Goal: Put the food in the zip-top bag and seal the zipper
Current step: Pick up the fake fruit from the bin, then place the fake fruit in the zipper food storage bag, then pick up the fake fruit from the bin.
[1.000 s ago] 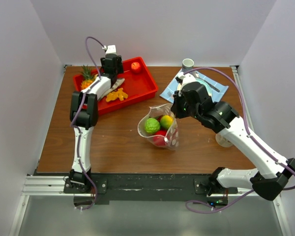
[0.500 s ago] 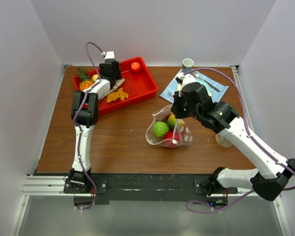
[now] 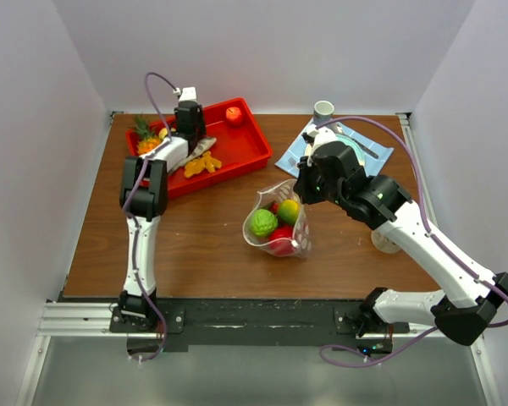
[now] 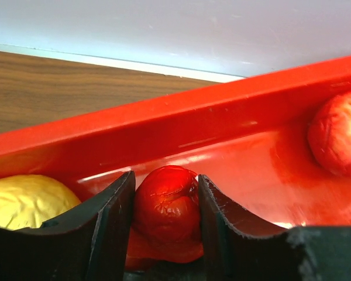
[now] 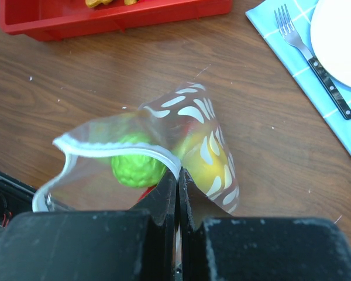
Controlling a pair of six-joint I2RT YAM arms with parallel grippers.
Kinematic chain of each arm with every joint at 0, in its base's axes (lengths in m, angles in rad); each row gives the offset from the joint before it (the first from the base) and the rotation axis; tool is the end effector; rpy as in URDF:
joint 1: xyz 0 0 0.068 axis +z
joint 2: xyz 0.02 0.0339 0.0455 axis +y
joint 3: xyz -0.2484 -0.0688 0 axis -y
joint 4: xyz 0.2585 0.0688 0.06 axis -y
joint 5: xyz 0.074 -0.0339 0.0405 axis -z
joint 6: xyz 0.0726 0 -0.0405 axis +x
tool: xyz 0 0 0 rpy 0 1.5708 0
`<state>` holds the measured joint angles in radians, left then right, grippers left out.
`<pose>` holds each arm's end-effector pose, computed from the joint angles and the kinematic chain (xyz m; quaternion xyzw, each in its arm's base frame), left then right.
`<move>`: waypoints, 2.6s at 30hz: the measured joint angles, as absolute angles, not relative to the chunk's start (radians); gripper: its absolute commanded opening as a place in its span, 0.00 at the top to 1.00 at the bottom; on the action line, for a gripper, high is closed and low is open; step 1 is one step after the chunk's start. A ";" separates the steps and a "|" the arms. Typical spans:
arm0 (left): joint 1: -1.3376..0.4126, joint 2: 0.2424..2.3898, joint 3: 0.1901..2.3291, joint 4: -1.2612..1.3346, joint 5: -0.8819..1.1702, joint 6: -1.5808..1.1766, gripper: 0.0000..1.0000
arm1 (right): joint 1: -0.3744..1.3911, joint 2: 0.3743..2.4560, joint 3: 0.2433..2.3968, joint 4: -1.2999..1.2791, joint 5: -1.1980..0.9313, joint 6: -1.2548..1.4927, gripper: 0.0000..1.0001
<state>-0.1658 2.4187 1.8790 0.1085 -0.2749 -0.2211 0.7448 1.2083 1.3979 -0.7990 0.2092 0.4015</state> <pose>0.5847 -0.0779 0.1363 -0.0969 0.8317 0.0105 0.5466 0.2259 0.1878 0.3704 -0.1031 0.8771 0.1716 0.4366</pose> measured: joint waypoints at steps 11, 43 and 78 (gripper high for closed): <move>-0.166 2.226 1.758 0.112 -0.222 -0.233 0.96 | 0.745 1.226 1.387 -0.794 0.218 0.408 1.00; -0.565 0.972 0.850 0.027 0.115 -0.658 0.95 | 0.731 1.578 1.566 -0.664 0.188 0.570 1.00; -0.540 1.066 0.991 0.085 0.113 -0.620 0.22 | 0.729 1.483 1.537 -0.679 0.212 0.598 1.00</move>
<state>-0.5400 1.0660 0.9913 0.0853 0.1131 -0.6201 0.7288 1.4826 1.5368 -0.6792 0.2115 0.5983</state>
